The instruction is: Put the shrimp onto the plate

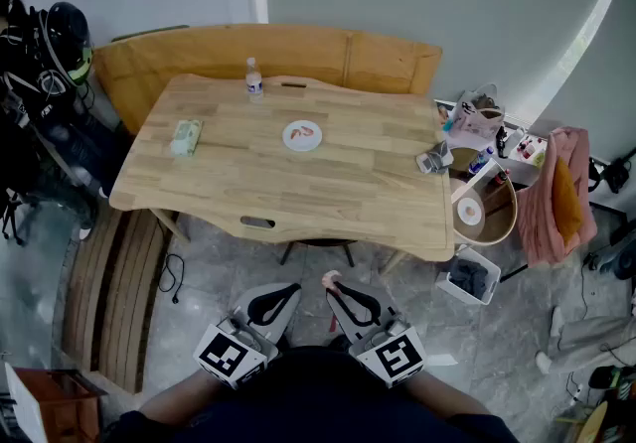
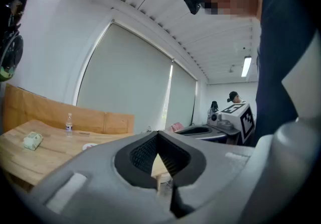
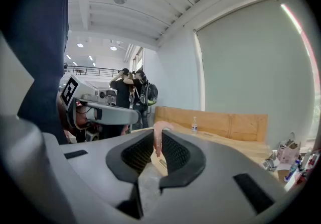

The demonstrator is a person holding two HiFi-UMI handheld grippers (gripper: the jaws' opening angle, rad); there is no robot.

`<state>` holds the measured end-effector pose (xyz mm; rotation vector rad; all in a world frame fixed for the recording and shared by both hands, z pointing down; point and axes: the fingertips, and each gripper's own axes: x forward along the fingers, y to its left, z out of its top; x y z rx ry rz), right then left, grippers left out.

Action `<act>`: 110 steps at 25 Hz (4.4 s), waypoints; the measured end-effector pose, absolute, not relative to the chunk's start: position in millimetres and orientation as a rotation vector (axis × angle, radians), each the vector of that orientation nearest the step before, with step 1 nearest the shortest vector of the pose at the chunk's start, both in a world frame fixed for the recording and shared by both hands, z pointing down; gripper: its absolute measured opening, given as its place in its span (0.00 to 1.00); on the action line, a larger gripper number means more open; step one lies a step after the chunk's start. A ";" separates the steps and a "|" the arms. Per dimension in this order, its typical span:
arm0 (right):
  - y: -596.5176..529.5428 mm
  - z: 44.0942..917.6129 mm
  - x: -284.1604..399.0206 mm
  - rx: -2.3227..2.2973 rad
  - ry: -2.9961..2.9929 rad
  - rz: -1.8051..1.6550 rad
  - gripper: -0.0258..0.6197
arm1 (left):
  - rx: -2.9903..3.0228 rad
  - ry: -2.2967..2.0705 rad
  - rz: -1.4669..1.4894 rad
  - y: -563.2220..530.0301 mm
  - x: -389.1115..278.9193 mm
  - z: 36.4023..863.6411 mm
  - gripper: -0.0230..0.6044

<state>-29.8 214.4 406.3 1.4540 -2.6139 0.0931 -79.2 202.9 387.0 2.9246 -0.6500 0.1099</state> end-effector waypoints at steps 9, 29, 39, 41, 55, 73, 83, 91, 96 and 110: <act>211.8 406.2 -22.7 1.440 -2.630 0.087 0.13 | 2.923 -0.661 0.108 202.2 -69.8 387.0 0.03; 219.9 414.1 28.9 1.281 -2.710 0.081 0.13 | 2.886 -0.835 0.133 211.6 -26.2 392.4 0.03; 178.5 427.4 36.4 1.281 -2.694 0.101 0.13 | 2.896 -0.824 0.130 170.8 -17.7 402.5 0.03; 161.9 428.0 35.5 1.292 -2.681 0.083 0.13 | 2.900 -0.808 0.123 153.5 -18.1 405.5 0.03; 12.1 428.7 11.0 1.414 -2.594 0.134 0.13 | 2.955 -0.613 0.095 -2.7 -28.5 391.2 0.03; -112.2 442.5 17.8 1.367 -2.535 0.160 0.13 | 2.913 -0.663 0.064 -93.3 -34.0 384.5 0.03; -170.9 474.2 33.4 1.248 -2.526 0.126 0.13 | 2.886 -0.798 0.083 -116.3 -25.1 385.4 0.03; -216.5 528.9 40.7 1.173 -2.464 0.149 0.13 | 2.853 -0.878 0.103 -130.2 -25.2 385.0 0.03; -244.9 569.0 34.2 1.106 -2.433 0.136 0.13 | 2.850 -0.900 0.125 -134.9 -28.5 390.2 0.03; -317.7 700.7 54.5 1.013 -2.208 0.332 0.13 | 2.796 -0.972 0.202 -153.0 -38.6 403.5 0.03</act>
